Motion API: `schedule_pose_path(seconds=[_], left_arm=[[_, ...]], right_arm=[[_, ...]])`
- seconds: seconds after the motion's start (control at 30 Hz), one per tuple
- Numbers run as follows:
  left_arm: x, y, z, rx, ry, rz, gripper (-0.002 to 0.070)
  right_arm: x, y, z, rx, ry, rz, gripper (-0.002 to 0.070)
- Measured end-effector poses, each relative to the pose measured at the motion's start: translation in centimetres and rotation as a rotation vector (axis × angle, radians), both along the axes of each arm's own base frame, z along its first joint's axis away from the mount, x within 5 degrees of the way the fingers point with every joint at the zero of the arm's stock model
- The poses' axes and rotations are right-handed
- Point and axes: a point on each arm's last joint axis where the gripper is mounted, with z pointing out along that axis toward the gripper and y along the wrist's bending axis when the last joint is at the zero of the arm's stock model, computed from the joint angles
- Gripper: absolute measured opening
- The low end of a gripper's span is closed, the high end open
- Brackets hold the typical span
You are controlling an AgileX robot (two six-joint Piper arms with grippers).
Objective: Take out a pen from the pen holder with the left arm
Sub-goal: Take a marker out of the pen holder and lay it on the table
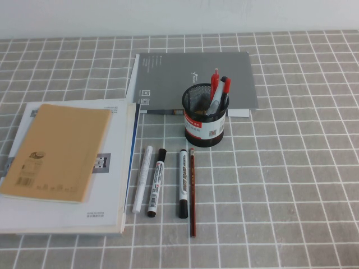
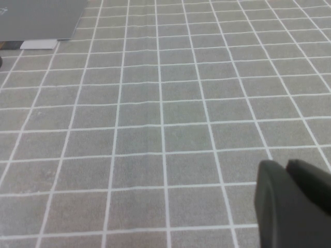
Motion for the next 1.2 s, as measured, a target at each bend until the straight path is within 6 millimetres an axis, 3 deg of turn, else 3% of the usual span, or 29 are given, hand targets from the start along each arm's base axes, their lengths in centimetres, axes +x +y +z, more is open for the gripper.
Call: schedule_pose_path(seconds=[0.1, 0.17, 0.4, 0.63, 0.9, 1.07, 1.2], left_arm=[[0.0, -0.1, 0.0, -0.099, -0.002, -0.034, -0.0004], [0.0, -0.4, 0.2, -0.057, 0.06, -0.052, -0.0004], [0.4, -0.3, 6.8, 0.241, 0.21, 0.0, -0.0004], [4.9, -1.6, 12.0, 0.535, 0.375, -0.147, -0.0004], [11.6, -7.1, 11.3, 0.682, 0.292, -0.397, -0.0004], [14.9, -11.5, 9.4, 0.754, 0.186, -0.512, -0.0004], [17.1, -13.8, 7.0, 0.736, 0.197, -0.605, 0.0005]], right_arm=[[0.0, 0.0, 0.0, 0.0, 0.0, 0.0, -0.0013], [0.0, 0.0, 0.0, 0.0, 0.0, 0.0, -0.0013], [0.0, 0.0, 0.0, 0.0, 0.0, 0.0, -0.0013], [0.0, 0.0, 0.0, 0.0, 0.0, 0.0, -0.0013], [0.0, 0.0, 0.0, 0.0, 0.0, 0.0, -0.0013], [0.0, 0.0, 0.0, 0.0, 0.0, 0.0, -0.0013], [0.0, 0.0, 0.0, 0.0, 0.0, 0.0, -0.0013]])
